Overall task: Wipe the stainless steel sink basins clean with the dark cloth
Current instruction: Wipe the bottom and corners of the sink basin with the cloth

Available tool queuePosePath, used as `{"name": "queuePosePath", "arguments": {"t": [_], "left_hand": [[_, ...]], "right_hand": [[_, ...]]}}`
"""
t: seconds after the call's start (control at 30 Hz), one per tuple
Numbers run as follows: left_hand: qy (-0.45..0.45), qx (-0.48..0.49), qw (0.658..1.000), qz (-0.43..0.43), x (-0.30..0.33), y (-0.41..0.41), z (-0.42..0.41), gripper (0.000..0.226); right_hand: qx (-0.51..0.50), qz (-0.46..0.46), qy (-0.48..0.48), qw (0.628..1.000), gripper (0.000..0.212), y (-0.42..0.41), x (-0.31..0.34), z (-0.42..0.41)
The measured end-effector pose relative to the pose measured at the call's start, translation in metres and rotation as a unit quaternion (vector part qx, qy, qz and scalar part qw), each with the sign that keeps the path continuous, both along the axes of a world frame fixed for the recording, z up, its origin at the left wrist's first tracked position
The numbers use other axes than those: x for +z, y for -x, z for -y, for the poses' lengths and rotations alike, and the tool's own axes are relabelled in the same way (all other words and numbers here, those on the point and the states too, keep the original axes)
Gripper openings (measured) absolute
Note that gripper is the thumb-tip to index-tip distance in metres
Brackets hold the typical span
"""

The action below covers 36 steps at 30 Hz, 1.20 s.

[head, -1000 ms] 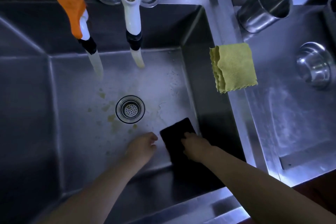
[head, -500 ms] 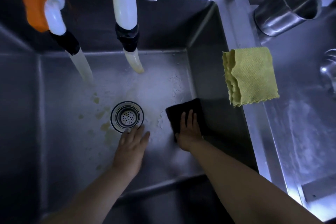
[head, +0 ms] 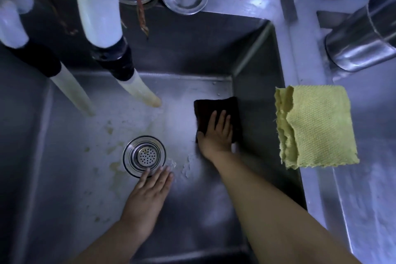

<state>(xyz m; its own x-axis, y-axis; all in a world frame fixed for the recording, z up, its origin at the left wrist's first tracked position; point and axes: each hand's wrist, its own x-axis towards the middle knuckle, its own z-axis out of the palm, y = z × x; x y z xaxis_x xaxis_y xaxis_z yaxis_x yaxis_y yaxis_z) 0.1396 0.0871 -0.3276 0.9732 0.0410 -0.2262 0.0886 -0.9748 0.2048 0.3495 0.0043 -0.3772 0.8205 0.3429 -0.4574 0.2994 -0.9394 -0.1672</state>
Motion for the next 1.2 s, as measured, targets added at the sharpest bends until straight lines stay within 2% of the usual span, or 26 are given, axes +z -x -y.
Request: {"name": "queuePosePath", "arguments": {"t": [0.2,0.37,0.47,0.57,0.67,0.8,0.93,1.07,1.2], "left_hand": [[0.001,0.016,1.0,-0.019,0.006,-0.004,0.002,0.059],[0.009,0.015,0.999,-0.041,0.002,-0.003,0.002,0.061],[0.022,0.022,0.999,-0.042,0.0,-0.004,0.001,0.061],[0.004,0.011,0.999,-0.038,-0.003,-0.003,0.001,0.06],[-0.021,0.002,0.997,-0.072,-0.004,-0.003,-0.001,0.058],[-0.032,-0.007,0.997,-0.077,-0.009,-0.002,-0.003,0.061],[-0.018,-0.023,0.997,-0.065,-0.005,-0.003,-0.002,0.055],[-0.006,0.013,0.99,-0.144,0.004,-0.006,-0.001,0.088],[-0.023,0.01,0.988,-0.151,-0.007,0.001,0.001,0.08]], "right_hand": [[-0.027,0.037,-0.009,0.999,0.078,0.061,0.013,0.038],[-0.082,0.088,-0.116,0.986,0.056,0.027,0.011,0.018],[-0.079,0.118,-0.114,0.983,0.066,-0.005,0.001,-0.006],[-0.046,0.132,-0.089,0.986,0.072,-0.04,-0.006,-0.031],[-0.001,0.141,-0.068,0.988,0.073,-0.069,-0.01,-0.054],[0.028,0.152,-0.053,0.987,0.073,-0.082,-0.015,-0.064],[0.092,0.138,-0.057,0.984,0.071,-0.074,-0.017,-0.057],[0.146,0.104,-0.086,0.98,0.07,-0.045,-0.014,-0.047],[0.208,0.092,-0.089,0.97,0.069,-0.004,-0.01,-0.02]]}}
